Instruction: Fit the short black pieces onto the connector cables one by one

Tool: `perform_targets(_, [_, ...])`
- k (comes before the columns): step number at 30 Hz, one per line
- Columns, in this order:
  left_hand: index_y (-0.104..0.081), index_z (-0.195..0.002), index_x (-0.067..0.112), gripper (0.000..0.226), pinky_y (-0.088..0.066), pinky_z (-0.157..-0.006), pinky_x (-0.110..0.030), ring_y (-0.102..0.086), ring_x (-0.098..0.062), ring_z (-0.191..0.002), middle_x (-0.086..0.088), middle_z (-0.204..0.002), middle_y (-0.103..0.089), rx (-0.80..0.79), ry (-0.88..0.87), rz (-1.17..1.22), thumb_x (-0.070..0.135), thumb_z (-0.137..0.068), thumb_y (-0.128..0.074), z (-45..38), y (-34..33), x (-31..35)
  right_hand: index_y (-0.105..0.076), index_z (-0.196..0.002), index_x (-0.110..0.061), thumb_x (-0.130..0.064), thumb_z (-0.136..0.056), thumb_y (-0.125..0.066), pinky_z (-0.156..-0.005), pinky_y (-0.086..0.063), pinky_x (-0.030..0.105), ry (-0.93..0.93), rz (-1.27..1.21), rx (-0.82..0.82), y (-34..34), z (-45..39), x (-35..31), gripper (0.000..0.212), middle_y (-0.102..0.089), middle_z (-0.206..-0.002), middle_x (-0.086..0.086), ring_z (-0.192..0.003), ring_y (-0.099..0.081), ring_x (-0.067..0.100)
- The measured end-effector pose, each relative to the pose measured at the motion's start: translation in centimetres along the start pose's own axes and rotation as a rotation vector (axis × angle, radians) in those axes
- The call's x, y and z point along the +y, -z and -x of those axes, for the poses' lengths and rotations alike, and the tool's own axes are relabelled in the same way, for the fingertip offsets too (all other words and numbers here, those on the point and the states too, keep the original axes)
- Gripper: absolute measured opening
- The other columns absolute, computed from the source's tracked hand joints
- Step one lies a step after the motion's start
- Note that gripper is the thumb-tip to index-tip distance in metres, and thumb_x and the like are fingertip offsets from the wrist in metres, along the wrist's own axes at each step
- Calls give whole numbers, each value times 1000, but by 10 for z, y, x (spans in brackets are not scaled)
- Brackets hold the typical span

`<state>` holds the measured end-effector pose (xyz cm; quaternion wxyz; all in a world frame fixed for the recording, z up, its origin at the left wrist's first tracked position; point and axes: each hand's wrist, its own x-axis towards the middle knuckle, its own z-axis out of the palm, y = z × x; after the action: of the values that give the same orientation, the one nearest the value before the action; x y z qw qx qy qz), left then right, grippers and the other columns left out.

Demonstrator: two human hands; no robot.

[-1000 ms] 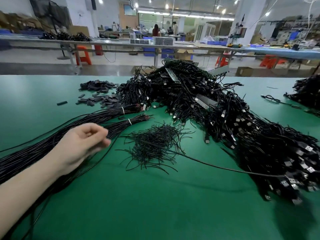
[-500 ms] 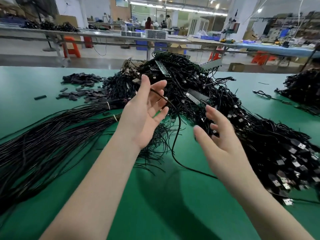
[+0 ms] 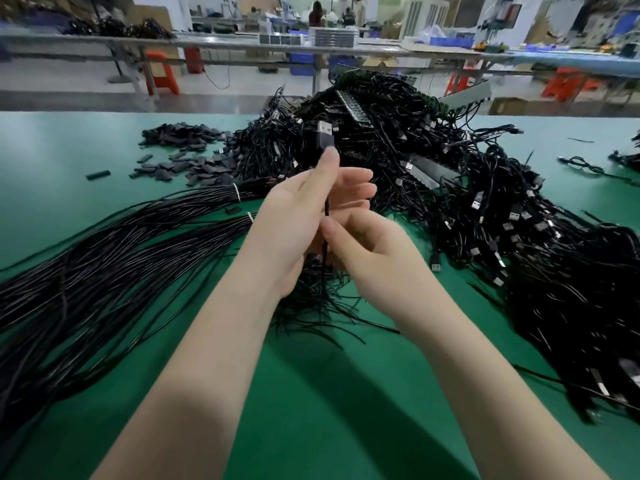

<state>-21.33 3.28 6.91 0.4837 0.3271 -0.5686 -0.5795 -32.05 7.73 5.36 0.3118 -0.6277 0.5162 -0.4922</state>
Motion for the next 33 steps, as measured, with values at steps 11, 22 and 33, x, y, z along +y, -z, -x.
perform_targets(11, [-80, -71, 26, 54, -56, -83, -34, -74, -17, -88, -3, -91, -77, -107, 106, 88, 39, -104, -38, 0, 7, 10, -70, -87, -23, -34, -97, -51, -67, -48, 40, -111, -232, -332, 15, 1, 20, 25, -61, -67, -3, -62, -56, 14])
perform_targets(22, [-75, -75, 20, 47, -50, -53, -22, -63, -14, -48, -2, -55, -67, -678, 326, -346, 42, -99, -40, 15, 14, 17, -43, -57, -23, -61, -77, -60, -41, -20, 20, -367, 18, -288, 65, -4, 29, 46, -30, -49, -9, -44, -21, 11])
perform_targets(33, [-68, -109, 9, 53, -55, -88, -30, -71, -21, -97, -6, -99, -76, -153, 149, 413, 40, -106, -24, 1, 0, 17, -66, -87, -25, -36, -100, -41, -46, -31, 18, -184, -408, -639, 41, 6, 5, 30, -36, -55, -8, -45, -31, 8])
